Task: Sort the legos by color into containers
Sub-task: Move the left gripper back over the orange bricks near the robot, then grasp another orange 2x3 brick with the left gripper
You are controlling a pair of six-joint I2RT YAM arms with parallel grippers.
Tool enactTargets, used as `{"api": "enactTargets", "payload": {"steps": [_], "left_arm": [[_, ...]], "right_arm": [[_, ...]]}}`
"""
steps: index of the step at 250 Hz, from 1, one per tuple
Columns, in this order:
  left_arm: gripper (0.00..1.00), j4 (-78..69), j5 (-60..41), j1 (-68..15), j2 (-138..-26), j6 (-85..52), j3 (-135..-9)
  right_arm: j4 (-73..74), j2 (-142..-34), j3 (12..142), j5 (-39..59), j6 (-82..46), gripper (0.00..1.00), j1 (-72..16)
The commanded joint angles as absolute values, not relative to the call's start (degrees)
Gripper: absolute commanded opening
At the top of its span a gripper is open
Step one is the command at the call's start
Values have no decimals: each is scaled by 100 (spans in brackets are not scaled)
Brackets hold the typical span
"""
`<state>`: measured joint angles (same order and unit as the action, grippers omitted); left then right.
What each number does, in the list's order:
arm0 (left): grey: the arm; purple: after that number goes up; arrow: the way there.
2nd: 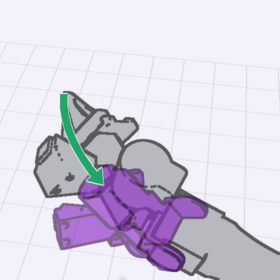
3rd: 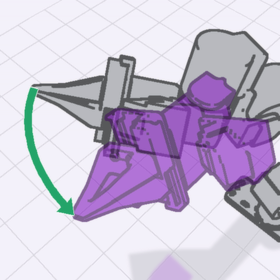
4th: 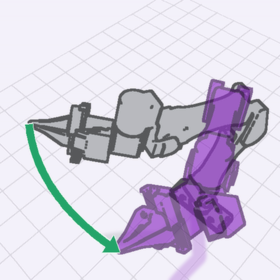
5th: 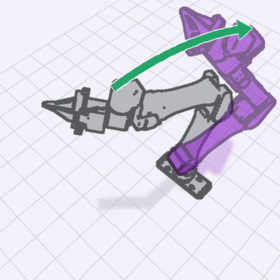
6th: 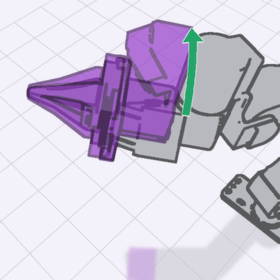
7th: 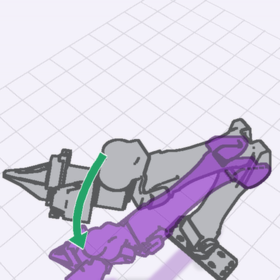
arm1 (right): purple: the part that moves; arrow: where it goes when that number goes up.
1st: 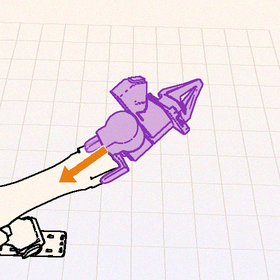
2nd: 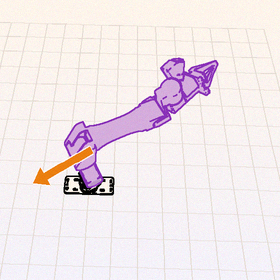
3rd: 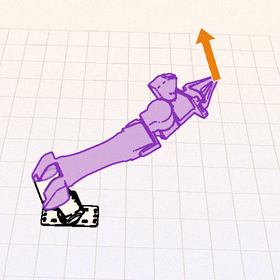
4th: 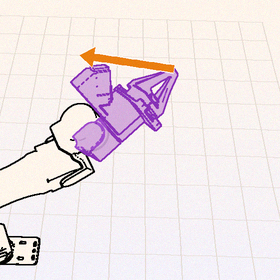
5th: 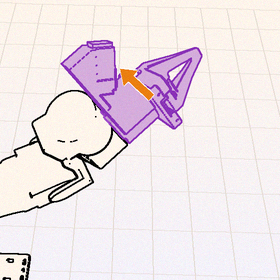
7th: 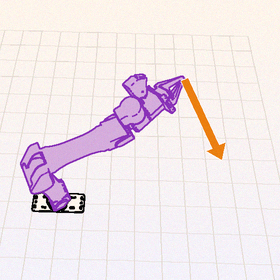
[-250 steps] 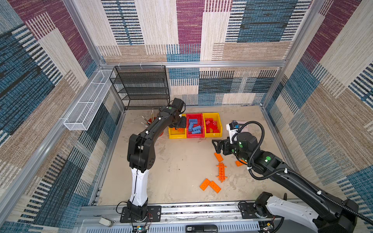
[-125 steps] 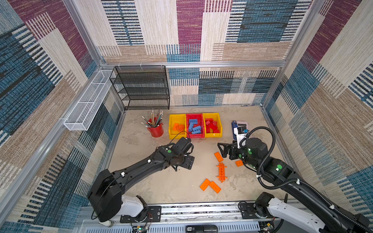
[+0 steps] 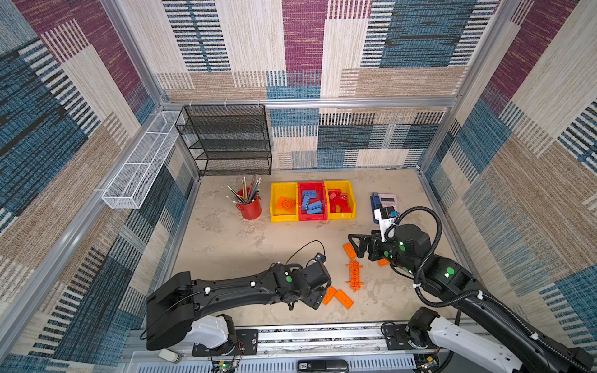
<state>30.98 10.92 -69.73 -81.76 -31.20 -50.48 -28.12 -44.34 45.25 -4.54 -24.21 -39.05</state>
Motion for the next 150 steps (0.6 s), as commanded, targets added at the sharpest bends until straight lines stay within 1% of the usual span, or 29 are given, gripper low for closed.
{"api": "enactTargets", "payload": {"steps": [1, 35, 63, 150], "left_arm": [[83, 3111, 1375, -7175, -8564, -3144, -5372], [83, 3334, 1434, -7355, -9189, -3060, -5782], [83, 3365, 1367, -7435, -9523, -3063, -5888], [80, 3032, 1146, -7444, -9920, -3034, -5880]], "right_arm": [[-2799, -4365, 4561, -429, -2492, 99, -3911], [-2838, -4250, 4542, -436, -2499, 99, -3907], [-2891, -4162, 4517, -473, -2514, 99, -3911], [-2927, -4113, 4435, -567, -2465, 99, -3911]]}}
